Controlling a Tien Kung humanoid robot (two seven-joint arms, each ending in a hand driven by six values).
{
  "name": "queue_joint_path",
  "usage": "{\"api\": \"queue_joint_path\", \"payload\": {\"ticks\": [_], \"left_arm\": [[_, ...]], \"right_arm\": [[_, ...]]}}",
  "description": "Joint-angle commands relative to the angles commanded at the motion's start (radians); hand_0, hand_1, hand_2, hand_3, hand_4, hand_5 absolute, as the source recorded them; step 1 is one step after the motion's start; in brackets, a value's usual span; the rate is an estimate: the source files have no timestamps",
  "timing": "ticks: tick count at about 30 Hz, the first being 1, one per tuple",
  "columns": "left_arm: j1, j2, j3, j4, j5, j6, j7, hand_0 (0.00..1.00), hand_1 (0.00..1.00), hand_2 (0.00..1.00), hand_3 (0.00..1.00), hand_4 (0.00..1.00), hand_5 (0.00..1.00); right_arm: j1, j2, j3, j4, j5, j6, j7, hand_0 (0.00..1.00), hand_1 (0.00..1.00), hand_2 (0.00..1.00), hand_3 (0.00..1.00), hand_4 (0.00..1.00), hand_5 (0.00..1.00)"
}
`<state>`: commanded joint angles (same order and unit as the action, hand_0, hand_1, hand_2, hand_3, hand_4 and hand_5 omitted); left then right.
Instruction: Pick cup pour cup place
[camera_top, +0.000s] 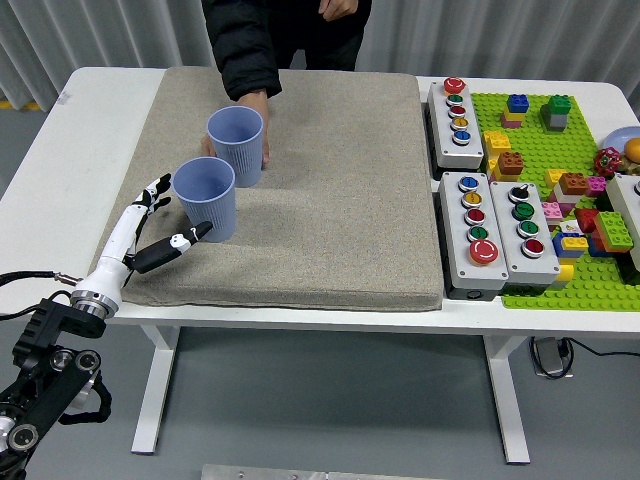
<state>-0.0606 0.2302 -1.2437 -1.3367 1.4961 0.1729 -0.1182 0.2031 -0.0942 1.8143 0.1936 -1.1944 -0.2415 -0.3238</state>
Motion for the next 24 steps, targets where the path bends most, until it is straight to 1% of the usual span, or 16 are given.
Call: {"api": "queue_joint_path", "payload": {"ticks": [8, 20, 24], "left_arm": [[-0.028, -0.024, 0.008, 0.031, 0.021, 0.002, 0.003, 0.986, 0.965, 0.998, 0.998, 0.998, 0.569], [-0.045, -0.032, 0.018, 0.047, 0.032, 0.001, 0.009, 0.987, 0.966, 0.998, 0.998, 0.998, 0.577], [-0.063, -0.042, 0.033, 0.069, 0.036, 0.007, 0.014, 0.986, 0.969, 0.998, 0.998, 0.998, 0.584]], "right_arm": [[-0.002, 0.001, 0.004, 0.0, -0.008, 0.002, -0.001, 0.686, 0.637, 0.589, 0.57, 0.002, 0.153], [-0.003, 0.001, 0.004, 0.0, -0.011, 0.003, -0.002, 0.687, 0.637, 0.589, 0.571, 0.002, 0.153], [-0.003, 0.001, 0.004, 0.0, -0.01, 0.003, -0.001, 0.687, 0.637, 0.589, 0.571, 0.002, 0.153]]}}
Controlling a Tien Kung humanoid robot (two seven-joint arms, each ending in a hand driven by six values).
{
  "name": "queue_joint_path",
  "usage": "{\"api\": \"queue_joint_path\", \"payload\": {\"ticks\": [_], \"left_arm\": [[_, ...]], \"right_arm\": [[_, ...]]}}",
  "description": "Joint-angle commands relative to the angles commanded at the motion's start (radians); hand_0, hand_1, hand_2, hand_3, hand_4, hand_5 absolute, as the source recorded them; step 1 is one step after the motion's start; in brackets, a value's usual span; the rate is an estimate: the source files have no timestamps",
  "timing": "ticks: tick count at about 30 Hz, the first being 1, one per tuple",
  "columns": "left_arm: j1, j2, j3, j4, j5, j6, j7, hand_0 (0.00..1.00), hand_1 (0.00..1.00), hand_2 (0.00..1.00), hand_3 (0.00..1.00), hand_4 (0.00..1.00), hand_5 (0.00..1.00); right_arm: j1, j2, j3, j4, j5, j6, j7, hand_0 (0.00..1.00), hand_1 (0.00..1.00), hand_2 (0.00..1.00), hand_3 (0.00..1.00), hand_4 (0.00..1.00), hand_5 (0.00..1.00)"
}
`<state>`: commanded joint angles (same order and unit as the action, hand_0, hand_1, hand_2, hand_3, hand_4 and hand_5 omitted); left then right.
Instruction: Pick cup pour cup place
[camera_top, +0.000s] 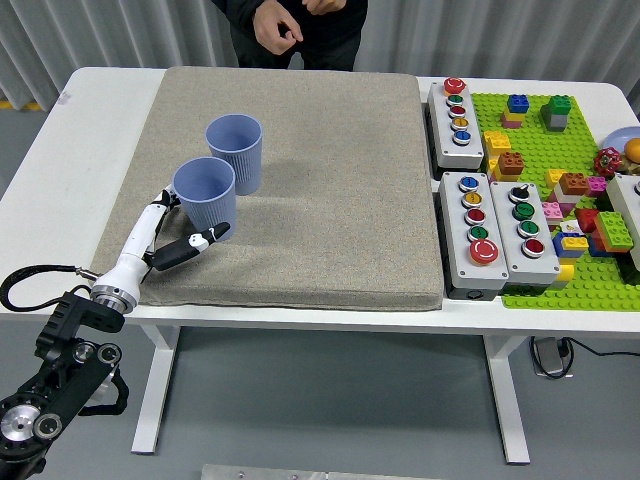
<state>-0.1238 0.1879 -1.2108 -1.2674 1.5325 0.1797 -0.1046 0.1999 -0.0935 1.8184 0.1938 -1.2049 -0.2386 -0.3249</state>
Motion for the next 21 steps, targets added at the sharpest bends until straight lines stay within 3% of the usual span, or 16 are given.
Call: {"api": "queue_joint_path", "payload": {"ticks": [11, 21], "left_arm": [[-0.055, -0.019, -0.003, 0.054, 0.002, -0.003, 0.004, 0.983, 0.969, 0.998, 0.998, 0.998, 0.589], [-0.061, -0.022, 0.001, 0.065, 0.006, -0.006, 0.007, 0.984, 0.969, 0.998, 0.998, 0.998, 0.597]], "right_arm": [[0.009, -0.001, -0.002, -0.001, 0.004, 0.0, 0.001, 0.687, 0.638, 0.588, 0.571, 0.002, 0.153], [0.01, -0.002, 0.0, -0.001, 0.006, 0.001, 0.002, 0.687, 0.638, 0.587, 0.571, 0.002, 0.153]]}}
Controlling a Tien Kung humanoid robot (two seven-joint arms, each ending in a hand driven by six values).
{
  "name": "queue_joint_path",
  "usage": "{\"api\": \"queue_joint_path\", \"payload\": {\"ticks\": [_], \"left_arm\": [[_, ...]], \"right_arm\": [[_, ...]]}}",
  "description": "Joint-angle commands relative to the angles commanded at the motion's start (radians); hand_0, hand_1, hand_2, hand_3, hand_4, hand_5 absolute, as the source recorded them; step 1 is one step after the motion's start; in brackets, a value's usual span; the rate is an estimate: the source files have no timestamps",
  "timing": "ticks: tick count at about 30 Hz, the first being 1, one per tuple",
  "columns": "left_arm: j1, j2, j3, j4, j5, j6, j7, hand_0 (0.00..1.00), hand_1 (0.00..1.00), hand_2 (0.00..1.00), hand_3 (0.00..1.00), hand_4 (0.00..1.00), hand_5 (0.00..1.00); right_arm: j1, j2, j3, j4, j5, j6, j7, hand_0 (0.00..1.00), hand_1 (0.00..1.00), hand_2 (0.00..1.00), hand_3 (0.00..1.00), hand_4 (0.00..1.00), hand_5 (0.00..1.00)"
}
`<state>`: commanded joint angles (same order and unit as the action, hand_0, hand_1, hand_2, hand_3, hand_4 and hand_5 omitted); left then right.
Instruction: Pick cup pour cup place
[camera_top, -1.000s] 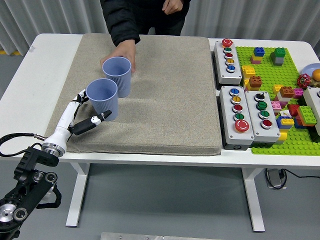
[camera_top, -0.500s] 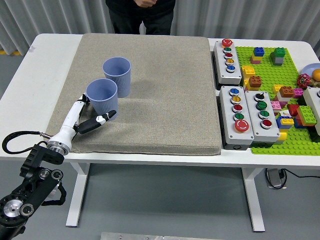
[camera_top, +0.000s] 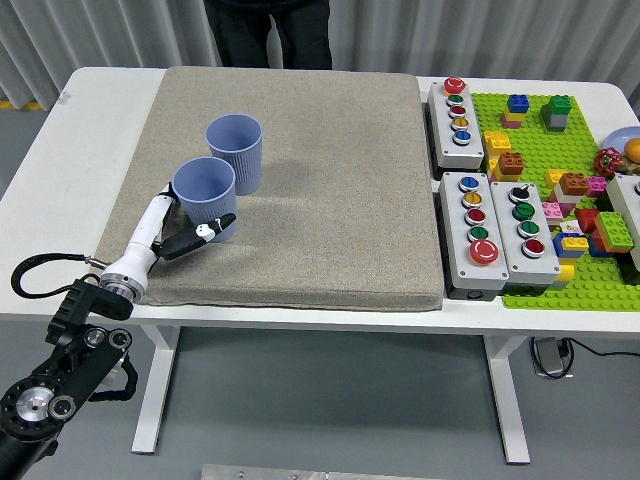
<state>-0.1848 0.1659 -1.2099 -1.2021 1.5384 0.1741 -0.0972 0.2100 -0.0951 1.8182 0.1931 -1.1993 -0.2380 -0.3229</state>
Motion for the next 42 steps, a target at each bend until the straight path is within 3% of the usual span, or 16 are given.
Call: {"api": "queue_joint_path", "payload": {"ticks": [6, 7, 12, 13, 18, 19, 24, 25, 42], "left_arm": [[-0.012, -0.004, 0.01, -0.006, 0.016, 0.007, 0.01, 0.972, 0.958, 0.998, 0.996, 0.998, 0.594], [-0.013, -0.004, 0.011, -0.006, 0.018, 0.008, 0.011, 0.839, 0.836, 0.989, 0.953, 0.998, 0.588], [-0.023, -0.008, 0.017, -0.002, 0.026, 0.031, 0.014, 0.839, 0.836, 0.989, 0.953, 0.998, 0.588], [-0.024, -0.009, 0.017, -0.001, 0.026, 0.032, 0.015, 0.748, 0.752, 0.922, 0.917, 0.993, 0.576], [-0.024, -0.011, 0.021, 0.005, 0.019, 0.04, 0.015, 0.748, 0.752, 0.922, 0.917, 0.993, 0.576], [-0.024, -0.012, 0.022, 0.005, 0.017, 0.041, 0.015, 0.679, 0.693, 0.853, 0.823, 0.933, 0.52], [-0.02, -0.012, 0.028, 0.005, 0.007, 0.057, 0.012, 0.679, 0.693, 0.853, 0.823, 0.933, 0.52], [-0.019, -0.012, 0.029, 0.005, 0.003, 0.06, 0.01, 0.647, 0.62, 0.739, 0.706, 0.871, 0.451], [-0.022, -0.013, 0.049, -0.011, 0.01, 0.098, 0.0, 0.621, 0.572, 0.653, 0.655, 0.822, 0.391]], "right_arm": [[0.002, -0.001, 0.002, 0.0, -0.004, 0.001, 0.0, 0.687, 0.638, 0.587, 0.571, 0.002, 0.153], [0.002, -0.001, 0.002, 0.0, -0.004, 0.001, 0.0, 0.687, 0.638, 0.588, 0.571, 0.002, 0.153], [0.005, -0.002, -0.001, 0.0, 0.0, 0.0, 0.0, 0.687, 0.638, 0.588, 0.571, 0.002, 0.153], [0.005, -0.002, -0.001, 0.0, 0.0, 0.0, 0.0, 0.687, 0.637, 0.587, 0.571, 0.002, 0.153], [0.003, -0.002, -0.001, 0.0, -0.002, 0.0, 0.0, 0.687, 0.637, 0.587, 0.571, 0.002, 0.153], [0.003, -0.002, -0.001, 0.0, -0.003, 0.001, -0.001, 0.687, 0.638, 0.587, 0.571, 0.002, 0.153], [-0.001, -0.001, 0.001, 0.001, -0.007, 0.001, -0.003, 0.687, 0.638, 0.587, 0.571, 0.002, 0.153], [-0.002, -0.001, 0.001, 0.001, -0.008, 0.002, -0.003, 0.687, 0.638, 0.587, 0.571, 0.002, 0.153], [-0.001, -0.002, 0.0, 0.0, -0.007, 0.003, -0.003, 0.687, 0.637, 0.587, 0.571, 0.002, 0.152]]}}
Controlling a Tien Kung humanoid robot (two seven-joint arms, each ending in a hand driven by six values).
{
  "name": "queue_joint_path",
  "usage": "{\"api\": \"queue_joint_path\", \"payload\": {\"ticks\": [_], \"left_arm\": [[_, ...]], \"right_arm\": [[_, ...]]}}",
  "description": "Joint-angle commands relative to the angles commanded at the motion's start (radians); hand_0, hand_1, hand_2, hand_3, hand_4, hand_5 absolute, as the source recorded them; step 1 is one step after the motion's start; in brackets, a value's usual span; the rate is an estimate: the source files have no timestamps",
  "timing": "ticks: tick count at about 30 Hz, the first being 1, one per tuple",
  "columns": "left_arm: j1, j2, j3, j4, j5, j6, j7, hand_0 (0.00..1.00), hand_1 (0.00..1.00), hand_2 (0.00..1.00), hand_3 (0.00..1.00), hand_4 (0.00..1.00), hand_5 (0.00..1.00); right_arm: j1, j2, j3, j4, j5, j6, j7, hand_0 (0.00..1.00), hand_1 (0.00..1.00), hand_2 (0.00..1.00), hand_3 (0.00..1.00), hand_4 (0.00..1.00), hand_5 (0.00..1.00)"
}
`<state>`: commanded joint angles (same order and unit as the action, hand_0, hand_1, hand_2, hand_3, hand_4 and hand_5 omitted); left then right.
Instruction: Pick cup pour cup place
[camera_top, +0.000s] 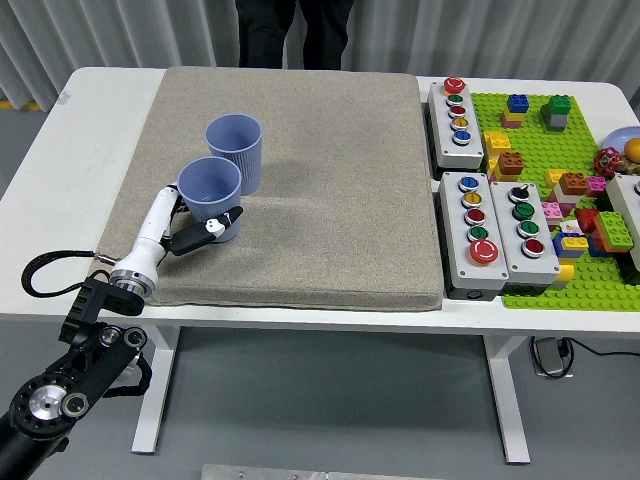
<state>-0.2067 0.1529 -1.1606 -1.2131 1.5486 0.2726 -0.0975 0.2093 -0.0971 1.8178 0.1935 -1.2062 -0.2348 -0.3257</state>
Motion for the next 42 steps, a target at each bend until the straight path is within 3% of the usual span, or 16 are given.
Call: {"api": "queue_joint_path", "payload": {"ticks": [1, 7, 11, 18, 23, 28, 32, 42], "left_arm": [[0.0, 0.0, -0.001, -0.002, 0.001, 0.004, -0.001, 0.583, 0.541, 0.614, 0.601, 0.814, 0.377], [0.004, 0.007, -0.026, -0.028, 0.025, 0.01, 0.003, 0.57, 0.527, 0.599, 0.589, 0.812, 0.376], [-0.001, 0.028, -0.05, -0.061, 0.043, 0.005, 0.014, 0.57, 0.527, 0.599, 0.589, 0.812, 0.376], [-0.025, 0.123, -0.053, -0.113, 0.094, -0.046, 0.068, 0.544, 0.498, 0.565, 0.552, 0.816, 0.382], [-0.04, 0.169, -0.065, -0.122, 0.138, -0.071, 0.089, 0.523, 0.477, 0.542, 0.536, 0.818, 0.388], [-0.071, 0.205, -0.069, -0.106, 0.137, -0.084, 0.093, 0.523, 0.479, 0.538, 0.534, 0.819, 0.394], [-0.123, 0.224, -0.062, -0.058, 0.111, -0.091, 0.085, 0.524, 0.479, 0.537, 0.53, 0.825, 0.406], [-0.208, 0.241, -0.009, 0.003, 0.15, -0.063, 0.084, 0.525, 0.479, 0.537, 0.528, 0.823, 0.408]], "right_arm": [[0.0, 0.0, 0.0, 0.0, 0.001, 0.0, 0.0, 0.687, 0.637, 0.587, 0.571, 0.002, 0.154], [0.002, -0.001, 0.0, -0.001, 0.002, 0.0, 0.001, 0.687, 0.637, 0.588, 0.571, 0.002, 0.153], [0.006, -0.004, -0.001, -0.001, 0.007, -0.001, 0.004, 0.687, 0.637, 0.588, 0.571, 0.002, 0.153], [0.007, -0.009, -0.001, -0.001, 0.012, -0.005, 0.008, 0.687, 0.638, 0.588, 0.571, 0.002, 0.152], [0.002, -0.01, -0.003, 0.0, 0.014, -0.006, 0.008, 0.687, 0.637, 0.588, 0.571, 0.002, 0.153], [-0.003, -0.01, -0.004, 0.0, 0.013, -0.007, 0.007, 0.687, 0.638, 0.587, 0.571, 0.002, 0.151], [-0.003, -0.01, -0.006, 0.001, 0.015, -0.008, 0.005, 0.686, 0.637, 0.588, 0.571, 0.002, 0.149], [0.002, -0.012, -0.018, 0.0, 0.028, -0.011, 0.007, 0.686, 0.637, 0.588, 0.571, 0.002, 0.148]]}}
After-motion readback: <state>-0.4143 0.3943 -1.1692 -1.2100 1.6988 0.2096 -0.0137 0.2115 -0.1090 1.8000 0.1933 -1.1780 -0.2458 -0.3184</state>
